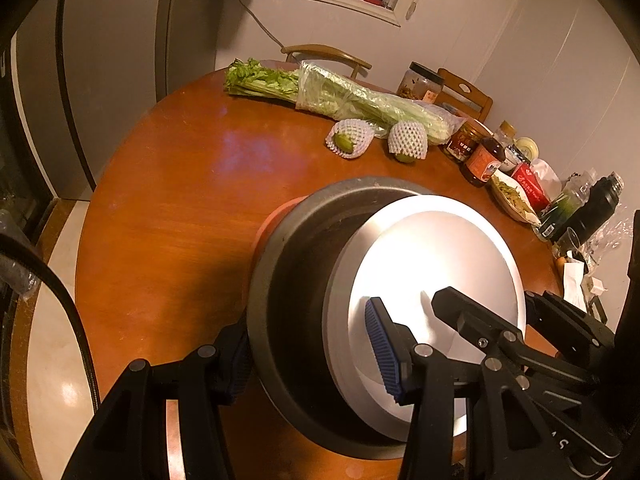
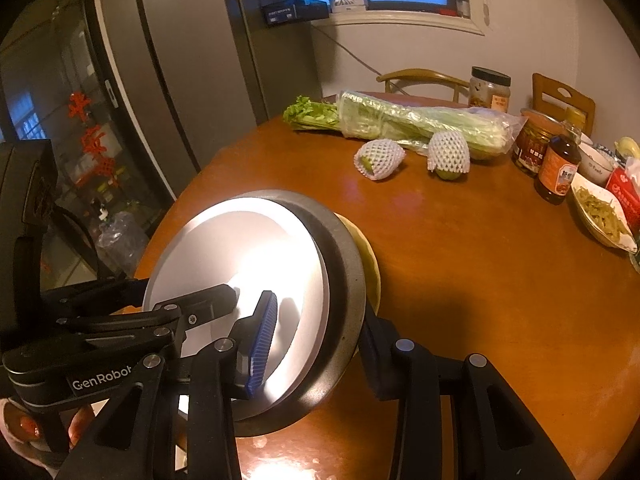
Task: Organize plates and bowls
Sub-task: 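Carry the steel bowl with both grippers over the shell-and-pink plate stack, then lower the steel bowl with both grippers onto the plate stack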
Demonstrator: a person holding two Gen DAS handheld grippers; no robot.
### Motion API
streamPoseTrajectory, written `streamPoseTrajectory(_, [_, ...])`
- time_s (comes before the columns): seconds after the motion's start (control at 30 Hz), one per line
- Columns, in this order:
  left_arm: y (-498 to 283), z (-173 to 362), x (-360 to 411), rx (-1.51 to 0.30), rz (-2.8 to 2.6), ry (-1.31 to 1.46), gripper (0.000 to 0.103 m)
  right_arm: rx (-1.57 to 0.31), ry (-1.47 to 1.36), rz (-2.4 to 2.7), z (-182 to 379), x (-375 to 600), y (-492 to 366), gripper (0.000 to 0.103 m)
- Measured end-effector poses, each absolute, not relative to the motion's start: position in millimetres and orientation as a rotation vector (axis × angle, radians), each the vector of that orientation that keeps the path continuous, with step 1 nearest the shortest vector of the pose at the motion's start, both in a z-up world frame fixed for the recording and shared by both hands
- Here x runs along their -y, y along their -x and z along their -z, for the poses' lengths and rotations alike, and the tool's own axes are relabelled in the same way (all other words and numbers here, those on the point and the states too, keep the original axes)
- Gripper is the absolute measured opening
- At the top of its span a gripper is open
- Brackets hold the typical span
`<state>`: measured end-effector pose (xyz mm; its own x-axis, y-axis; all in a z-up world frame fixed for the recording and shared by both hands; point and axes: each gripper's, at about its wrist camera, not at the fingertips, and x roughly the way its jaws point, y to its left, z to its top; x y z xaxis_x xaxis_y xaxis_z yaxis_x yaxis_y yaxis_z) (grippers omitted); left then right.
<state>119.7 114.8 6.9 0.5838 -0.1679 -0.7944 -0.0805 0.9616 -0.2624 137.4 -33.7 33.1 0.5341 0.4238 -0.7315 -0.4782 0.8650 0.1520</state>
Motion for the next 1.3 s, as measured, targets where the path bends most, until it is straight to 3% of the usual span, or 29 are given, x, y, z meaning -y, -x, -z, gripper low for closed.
streamPoseTrajectory(1.3, [-127,5,-116,-0.957,-0.003,0.231,0.052,-0.836,0.127,-0.528,-21,23,-142,0.04])
